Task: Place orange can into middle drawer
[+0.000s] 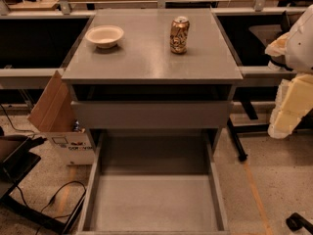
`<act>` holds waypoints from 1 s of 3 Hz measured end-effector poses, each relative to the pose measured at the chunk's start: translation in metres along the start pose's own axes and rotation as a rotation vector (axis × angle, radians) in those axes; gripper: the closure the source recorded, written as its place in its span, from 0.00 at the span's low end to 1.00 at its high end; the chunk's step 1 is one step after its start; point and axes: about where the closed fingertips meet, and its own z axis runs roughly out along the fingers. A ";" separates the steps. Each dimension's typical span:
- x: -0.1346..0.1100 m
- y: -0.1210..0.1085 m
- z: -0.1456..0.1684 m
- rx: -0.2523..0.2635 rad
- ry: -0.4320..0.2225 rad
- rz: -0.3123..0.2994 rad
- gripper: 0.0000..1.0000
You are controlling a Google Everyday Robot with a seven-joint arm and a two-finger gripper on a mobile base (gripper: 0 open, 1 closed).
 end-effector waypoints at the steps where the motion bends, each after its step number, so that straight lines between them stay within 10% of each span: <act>1: 0.000 0.000 0.000 0.000 0.000 0.000 0.00; 3: -0.042 -0.092 0.043 0.067 -0.292 0.064 0.00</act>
Offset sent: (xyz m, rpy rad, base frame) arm 0.0860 0.0178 -0.0171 0.2090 -0.1002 0.0211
